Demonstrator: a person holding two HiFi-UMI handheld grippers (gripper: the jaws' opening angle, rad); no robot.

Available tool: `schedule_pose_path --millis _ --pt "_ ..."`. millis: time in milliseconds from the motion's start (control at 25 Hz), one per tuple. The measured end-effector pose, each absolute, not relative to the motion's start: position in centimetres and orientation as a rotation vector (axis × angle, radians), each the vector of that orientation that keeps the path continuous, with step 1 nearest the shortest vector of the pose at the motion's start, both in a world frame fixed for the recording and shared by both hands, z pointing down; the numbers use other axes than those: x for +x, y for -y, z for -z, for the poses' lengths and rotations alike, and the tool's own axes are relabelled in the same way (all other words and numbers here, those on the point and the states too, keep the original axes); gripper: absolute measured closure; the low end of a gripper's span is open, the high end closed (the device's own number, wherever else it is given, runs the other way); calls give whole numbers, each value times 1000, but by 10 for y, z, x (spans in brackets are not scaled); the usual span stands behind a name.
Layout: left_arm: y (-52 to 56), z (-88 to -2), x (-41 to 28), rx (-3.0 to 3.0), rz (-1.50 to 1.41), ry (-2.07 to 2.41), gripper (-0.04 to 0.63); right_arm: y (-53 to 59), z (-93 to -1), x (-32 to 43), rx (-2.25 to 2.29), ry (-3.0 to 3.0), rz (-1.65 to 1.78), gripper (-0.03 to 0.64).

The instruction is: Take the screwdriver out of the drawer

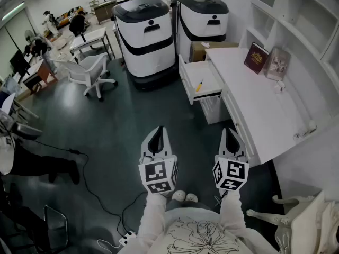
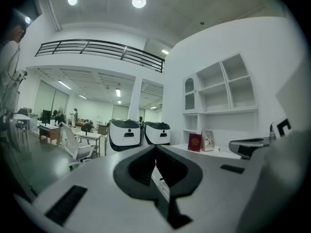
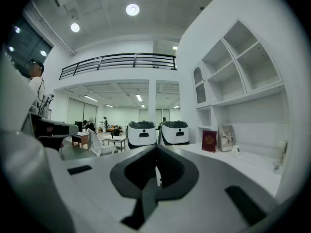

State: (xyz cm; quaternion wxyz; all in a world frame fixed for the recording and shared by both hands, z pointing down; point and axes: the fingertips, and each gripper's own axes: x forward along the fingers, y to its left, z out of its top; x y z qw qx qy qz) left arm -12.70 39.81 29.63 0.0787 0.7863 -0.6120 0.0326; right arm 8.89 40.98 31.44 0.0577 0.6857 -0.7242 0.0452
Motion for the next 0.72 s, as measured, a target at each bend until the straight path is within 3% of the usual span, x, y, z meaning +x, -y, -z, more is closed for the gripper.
schedule_pose_path --millis 720 --pt "-377 -304 -133 2348 -100 1821 589 -391 -318 85 2104 2192 -149 619"
